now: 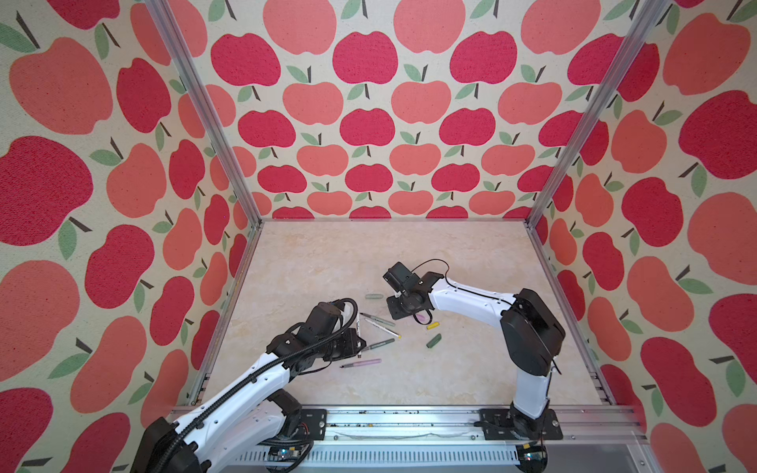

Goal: Insert the pens into the pen caps

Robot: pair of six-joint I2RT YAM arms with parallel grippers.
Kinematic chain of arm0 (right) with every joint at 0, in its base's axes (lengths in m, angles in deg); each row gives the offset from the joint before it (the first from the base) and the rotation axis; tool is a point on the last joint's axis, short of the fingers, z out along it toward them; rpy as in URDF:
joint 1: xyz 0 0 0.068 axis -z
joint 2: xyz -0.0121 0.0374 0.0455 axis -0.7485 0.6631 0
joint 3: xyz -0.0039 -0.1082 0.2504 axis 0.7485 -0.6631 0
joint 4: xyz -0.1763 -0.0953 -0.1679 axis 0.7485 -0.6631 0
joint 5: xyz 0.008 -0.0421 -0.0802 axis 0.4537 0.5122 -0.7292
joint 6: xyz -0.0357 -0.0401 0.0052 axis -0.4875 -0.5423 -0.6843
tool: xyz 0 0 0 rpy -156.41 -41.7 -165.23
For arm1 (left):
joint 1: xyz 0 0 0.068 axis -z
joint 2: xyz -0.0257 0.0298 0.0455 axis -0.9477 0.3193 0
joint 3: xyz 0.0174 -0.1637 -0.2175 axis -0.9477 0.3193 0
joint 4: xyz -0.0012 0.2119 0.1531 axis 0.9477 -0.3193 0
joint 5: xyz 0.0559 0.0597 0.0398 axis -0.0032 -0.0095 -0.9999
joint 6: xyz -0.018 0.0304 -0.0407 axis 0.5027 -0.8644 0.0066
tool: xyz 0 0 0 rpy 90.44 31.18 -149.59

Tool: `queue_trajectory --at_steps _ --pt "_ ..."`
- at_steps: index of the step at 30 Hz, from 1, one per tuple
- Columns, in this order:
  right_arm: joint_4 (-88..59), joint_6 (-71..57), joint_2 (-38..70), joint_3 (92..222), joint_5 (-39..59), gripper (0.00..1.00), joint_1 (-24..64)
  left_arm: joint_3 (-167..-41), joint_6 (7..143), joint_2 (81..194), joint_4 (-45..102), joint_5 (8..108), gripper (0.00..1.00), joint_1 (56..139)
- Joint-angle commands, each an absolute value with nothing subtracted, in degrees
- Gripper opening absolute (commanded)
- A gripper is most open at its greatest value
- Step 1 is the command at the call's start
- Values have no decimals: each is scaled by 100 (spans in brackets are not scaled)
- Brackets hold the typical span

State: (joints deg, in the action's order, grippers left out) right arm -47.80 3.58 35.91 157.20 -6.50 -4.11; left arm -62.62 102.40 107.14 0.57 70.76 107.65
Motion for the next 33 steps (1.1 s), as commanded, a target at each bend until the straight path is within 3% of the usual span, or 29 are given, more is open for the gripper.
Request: queue_trajectory --at_steps 1,22,33 --pt "-4610 234 3379 15511 -326 11 -315 -6456 10242 10874 374 6887 0 10899" --pt "-4519 181 3919 15464 -344 24 47 -6505 10277 11087 546 6778 0 11113" --pt "-4703 366 3482 15567 -414 41 -95 -6402 10295 10843 540 6662 0 11115"
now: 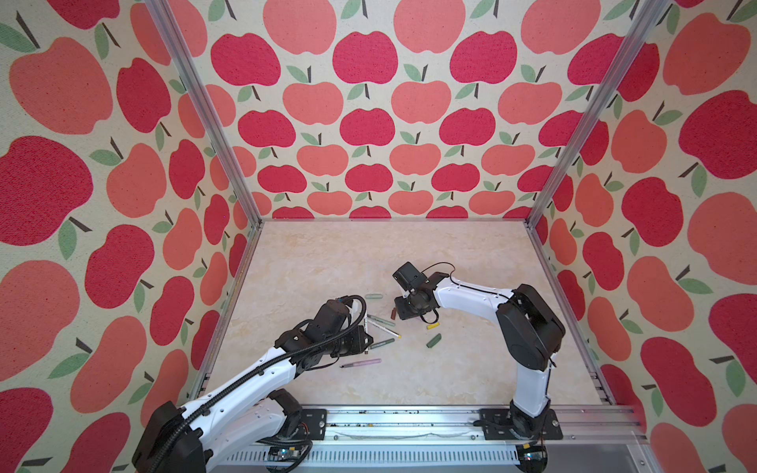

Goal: Insert the pens into the pen caps

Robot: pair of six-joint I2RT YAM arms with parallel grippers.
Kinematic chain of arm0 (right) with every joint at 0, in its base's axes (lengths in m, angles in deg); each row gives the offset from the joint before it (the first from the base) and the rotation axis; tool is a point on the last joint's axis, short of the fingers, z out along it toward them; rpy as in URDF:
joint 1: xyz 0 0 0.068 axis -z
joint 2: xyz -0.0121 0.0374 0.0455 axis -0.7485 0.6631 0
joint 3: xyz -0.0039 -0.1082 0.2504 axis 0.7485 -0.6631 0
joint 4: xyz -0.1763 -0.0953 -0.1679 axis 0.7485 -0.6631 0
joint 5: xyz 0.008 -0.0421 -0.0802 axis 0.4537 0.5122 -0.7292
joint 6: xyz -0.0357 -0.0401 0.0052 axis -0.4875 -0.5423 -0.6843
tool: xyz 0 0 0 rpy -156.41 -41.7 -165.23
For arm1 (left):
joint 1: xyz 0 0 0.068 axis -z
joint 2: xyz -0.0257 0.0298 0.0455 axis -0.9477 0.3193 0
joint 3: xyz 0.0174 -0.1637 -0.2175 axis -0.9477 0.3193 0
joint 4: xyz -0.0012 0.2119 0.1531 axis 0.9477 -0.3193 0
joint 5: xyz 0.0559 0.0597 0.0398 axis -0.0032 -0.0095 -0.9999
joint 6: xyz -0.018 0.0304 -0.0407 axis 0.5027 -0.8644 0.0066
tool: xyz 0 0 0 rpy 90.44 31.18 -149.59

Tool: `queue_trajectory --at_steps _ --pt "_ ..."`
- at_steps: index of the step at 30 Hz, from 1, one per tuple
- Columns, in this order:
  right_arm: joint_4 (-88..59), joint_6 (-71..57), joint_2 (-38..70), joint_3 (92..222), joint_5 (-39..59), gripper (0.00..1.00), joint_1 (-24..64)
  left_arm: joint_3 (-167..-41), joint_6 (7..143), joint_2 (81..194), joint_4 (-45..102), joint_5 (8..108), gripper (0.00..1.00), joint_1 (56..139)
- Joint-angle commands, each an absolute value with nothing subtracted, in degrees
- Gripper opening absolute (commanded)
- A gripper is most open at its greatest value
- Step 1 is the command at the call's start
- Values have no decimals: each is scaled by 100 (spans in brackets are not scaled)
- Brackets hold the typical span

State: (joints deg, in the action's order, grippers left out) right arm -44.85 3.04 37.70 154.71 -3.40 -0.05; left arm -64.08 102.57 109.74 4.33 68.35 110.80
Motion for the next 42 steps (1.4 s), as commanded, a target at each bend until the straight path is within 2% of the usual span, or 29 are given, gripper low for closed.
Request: queue_trajectory --at_steps 1,4,8,16,31,42 --pt "-4765 372 3471 15603 -437 42 -130 -6397 10295 10822 529 6639 0 11111" --pt "-4854 514 3462 15693 -346 47 -245 -6356 10324 10767 546 6587 0 11115" --pt "-4459 998 3462 15729 365 52 -326 -6297 10365 10734 599 6584 0 11111" --pt "-3907 1690 3848 15940 1003 56 -366 -6334 10331 10679 523 6569 0 11112" --pt "-3580 2062 4419 16006 1196 57 -287 -6343 10299 10604 424 6525 0 11102" --pt "-3561 2091 4218 15522 1060 57 -192 -6299 10303 10574 409 6501 0 11102"
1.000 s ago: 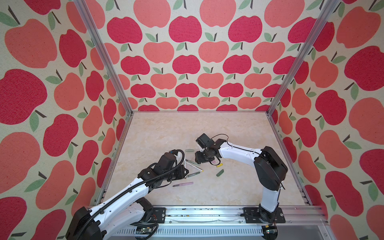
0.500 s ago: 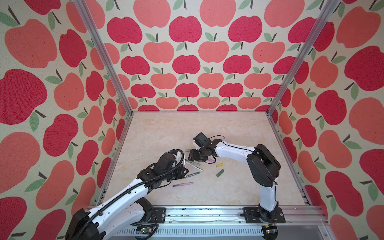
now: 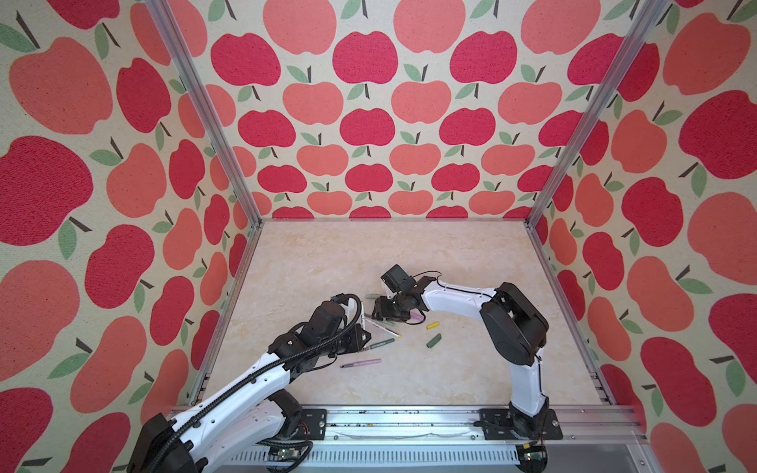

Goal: Insert the pens into the pen caps

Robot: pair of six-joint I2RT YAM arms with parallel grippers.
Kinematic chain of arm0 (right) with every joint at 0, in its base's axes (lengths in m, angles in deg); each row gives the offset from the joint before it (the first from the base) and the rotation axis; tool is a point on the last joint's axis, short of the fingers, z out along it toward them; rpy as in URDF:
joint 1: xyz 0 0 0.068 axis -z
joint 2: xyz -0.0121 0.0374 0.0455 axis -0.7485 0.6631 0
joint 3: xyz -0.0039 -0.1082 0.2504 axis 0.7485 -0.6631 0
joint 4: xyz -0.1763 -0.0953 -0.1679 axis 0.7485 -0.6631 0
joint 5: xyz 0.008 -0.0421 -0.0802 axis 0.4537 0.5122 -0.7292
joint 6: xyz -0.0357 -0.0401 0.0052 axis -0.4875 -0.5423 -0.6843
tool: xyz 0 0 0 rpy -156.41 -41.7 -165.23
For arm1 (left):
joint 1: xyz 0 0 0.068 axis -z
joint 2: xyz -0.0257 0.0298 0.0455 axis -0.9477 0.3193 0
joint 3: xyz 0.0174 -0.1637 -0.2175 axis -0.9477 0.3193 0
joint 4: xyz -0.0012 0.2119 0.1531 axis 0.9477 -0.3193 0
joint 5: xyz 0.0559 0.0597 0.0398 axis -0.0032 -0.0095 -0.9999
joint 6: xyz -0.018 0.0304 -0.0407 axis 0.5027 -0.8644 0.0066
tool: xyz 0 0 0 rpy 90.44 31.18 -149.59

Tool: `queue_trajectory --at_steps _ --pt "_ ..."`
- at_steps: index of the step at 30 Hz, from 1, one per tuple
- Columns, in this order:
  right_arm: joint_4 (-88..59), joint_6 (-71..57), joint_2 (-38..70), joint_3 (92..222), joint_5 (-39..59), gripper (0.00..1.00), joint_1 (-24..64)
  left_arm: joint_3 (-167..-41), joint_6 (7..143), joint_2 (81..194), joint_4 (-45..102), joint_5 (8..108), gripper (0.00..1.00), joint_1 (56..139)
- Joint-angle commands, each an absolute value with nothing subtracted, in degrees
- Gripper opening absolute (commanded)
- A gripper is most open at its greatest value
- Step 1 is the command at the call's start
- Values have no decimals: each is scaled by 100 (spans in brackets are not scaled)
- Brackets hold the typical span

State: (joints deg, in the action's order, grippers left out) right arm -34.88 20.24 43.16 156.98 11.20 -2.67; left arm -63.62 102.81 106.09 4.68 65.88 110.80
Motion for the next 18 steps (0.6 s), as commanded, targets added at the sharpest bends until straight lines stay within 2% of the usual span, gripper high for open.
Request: queue_trajectory --at_steps 1,18 --pt "-3571 2082 4190 15489 1042 57 -175 -6299 10303 10584 412 6502 0 11107" --pt "-3903 1922 3951 15206 649 60 64 -6273 10330 10706 533 6520 0 11102"
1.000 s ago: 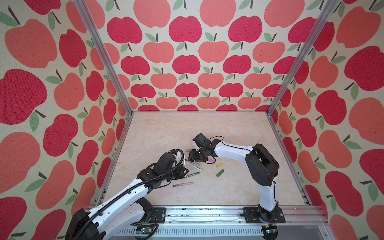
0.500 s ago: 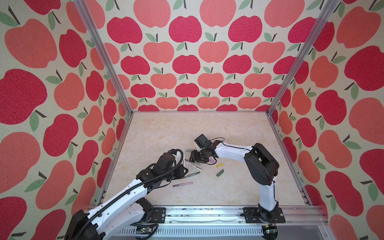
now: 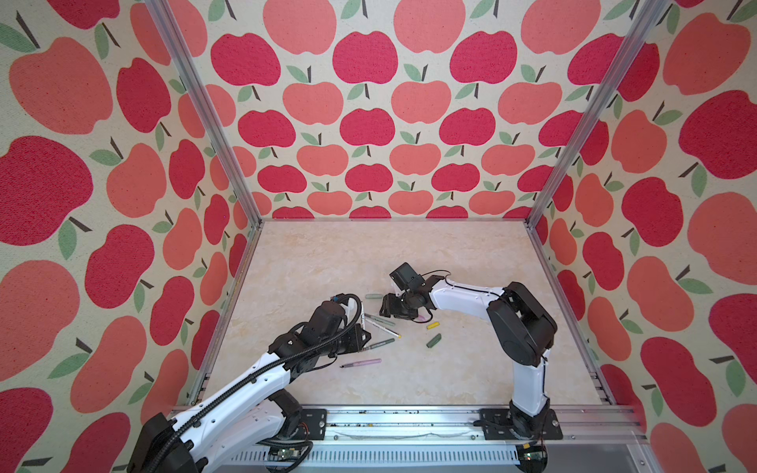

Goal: Insert the pens into the pen caps

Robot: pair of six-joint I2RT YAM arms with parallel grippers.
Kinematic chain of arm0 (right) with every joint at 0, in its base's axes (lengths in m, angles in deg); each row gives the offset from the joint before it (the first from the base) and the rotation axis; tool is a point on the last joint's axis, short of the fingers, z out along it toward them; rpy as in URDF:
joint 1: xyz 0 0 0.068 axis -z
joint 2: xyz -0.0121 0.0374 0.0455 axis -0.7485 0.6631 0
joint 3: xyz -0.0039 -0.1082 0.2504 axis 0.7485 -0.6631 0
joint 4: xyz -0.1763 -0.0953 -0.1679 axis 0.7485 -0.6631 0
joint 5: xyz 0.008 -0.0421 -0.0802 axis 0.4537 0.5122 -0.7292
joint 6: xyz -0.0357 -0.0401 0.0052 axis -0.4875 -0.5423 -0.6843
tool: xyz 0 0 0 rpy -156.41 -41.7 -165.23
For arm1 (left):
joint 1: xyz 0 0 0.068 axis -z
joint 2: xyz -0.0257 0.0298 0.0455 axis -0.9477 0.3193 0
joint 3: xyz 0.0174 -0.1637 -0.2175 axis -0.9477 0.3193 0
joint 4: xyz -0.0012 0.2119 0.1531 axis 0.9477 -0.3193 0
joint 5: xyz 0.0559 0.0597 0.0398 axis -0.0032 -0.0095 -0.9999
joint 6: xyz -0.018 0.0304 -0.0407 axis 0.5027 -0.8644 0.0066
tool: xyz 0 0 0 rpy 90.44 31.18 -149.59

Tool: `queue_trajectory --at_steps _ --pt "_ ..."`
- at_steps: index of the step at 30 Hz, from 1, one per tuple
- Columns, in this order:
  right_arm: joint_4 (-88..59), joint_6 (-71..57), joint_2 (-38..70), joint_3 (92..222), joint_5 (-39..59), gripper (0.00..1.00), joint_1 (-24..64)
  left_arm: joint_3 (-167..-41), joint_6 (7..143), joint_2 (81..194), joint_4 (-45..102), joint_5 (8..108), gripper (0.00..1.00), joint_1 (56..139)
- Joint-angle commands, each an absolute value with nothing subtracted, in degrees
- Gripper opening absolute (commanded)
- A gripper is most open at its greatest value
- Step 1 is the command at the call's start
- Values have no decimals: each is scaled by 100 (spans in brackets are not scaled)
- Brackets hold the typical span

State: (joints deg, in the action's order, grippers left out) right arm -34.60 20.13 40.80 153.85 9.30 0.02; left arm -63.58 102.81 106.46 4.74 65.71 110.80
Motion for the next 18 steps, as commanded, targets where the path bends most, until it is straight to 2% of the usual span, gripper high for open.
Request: queue_trajectory --at_steps 1,18 --pt "-3925 1921 3921 15182 616 60 80 -6273 10330 10724 546 6525 0 11102" --pt "-4266 1727 3743 15143 231 62 185 -6246 10330 10703 582 6533 0 11102"
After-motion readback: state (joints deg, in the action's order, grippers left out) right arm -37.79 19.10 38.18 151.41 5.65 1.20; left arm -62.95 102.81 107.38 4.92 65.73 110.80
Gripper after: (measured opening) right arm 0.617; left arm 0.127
